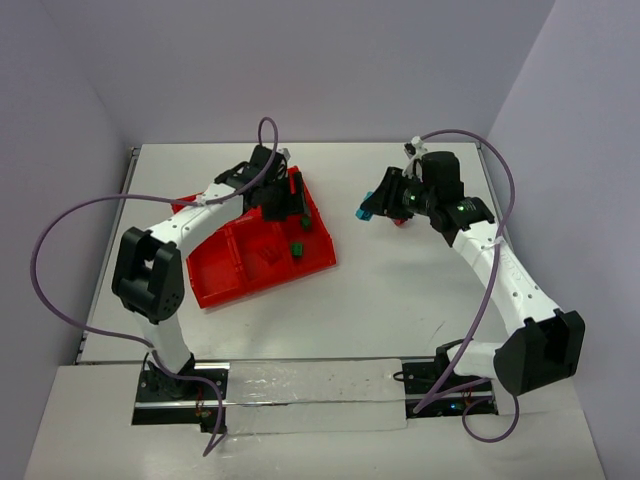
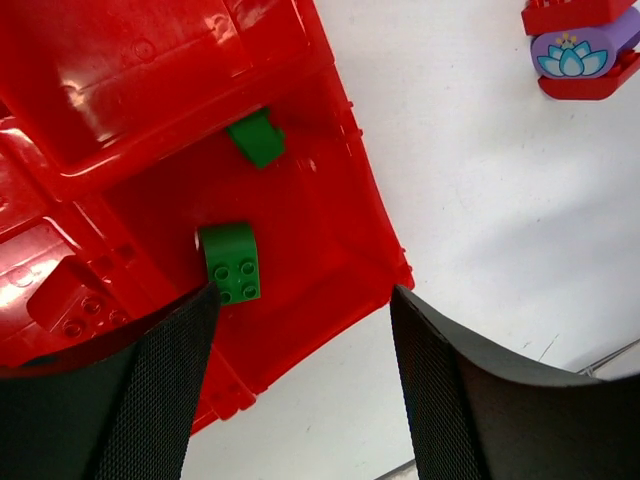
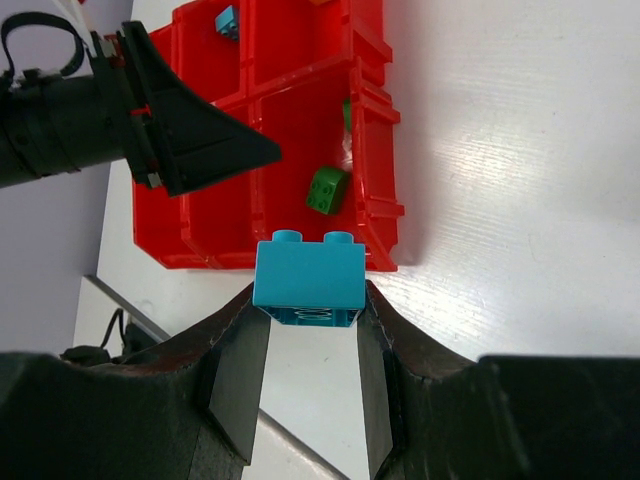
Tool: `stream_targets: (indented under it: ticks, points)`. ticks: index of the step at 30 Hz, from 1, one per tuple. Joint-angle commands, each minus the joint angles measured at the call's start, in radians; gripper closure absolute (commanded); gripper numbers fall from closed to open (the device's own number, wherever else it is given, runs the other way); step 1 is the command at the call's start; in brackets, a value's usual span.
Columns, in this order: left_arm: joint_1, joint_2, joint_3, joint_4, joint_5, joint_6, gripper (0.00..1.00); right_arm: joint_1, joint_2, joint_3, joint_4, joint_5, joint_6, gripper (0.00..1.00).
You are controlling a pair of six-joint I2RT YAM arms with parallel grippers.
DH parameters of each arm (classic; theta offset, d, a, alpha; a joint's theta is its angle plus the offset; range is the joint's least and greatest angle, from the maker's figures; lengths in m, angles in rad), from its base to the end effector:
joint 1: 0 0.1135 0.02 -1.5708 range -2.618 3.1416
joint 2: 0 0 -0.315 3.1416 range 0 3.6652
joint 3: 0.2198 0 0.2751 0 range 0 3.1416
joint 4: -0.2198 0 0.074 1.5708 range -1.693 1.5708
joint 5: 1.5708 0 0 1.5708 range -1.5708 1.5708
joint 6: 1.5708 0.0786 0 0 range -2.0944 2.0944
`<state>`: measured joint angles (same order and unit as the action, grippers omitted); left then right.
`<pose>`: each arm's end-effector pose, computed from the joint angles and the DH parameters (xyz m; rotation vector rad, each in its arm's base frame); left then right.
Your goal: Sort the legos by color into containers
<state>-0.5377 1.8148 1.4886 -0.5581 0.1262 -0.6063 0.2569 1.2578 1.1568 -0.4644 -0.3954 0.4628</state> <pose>0.3951 -0.2472 0.2724 -0.0300 2.5589 -0.6309 0.3017 0.1106 0.3673 -0.0149 2.2057 0.8355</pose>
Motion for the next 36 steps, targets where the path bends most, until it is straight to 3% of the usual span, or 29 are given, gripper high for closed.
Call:
stream_targets:
  ticks: [1, 5, 9, 15, 21, 31, 36]
  points:
    - [-0.007, -0.043, 0.167, -0.104, -0.064, 0.051, 0.24, 0.026, -0.034, 0.023, 0.03, -0.014, -0.024, 1.0]
    - [0.033, -0.121, 0.248, -0.167, -0.088, 0.065, 0.25, 0.143, 0.005, 0.085, 0.005, 0.043, -0.044, 0.99]
    - [0.248, -0.248, 0.249, -0.181, 0.061, 0.056, 0.25, 0.358, 0.11, 0.156, 0.078, 0.059, -0.018, 0.98]
    - [0.322, -0.365, 0.345, -0.299, -0.06, 0.065, 0.24, 0.525, 0.338, 0.355, 0.141, 0.096, 0.004, 0.98]
    - [0.332, -0.462, 0.367, -0.305, -0.167, 0.063, 0.24, 0.623, 0.586, 0.593, 0.148, 0.102, 0.011, 0.99]
    - [0.338, -0.502, 0.282, -0.281, -0.146, 0.053, 0.24, 0.599, 0.887, 0.928, 0.057, 0.298, 0.144, 0.98]
    - [0.337, -0.522, 0.257, -0.266, -0.152, 0.039, 0.24, 0.564, 1.01, 1.059, 0.032, 0.321, 0.197, 0.96]
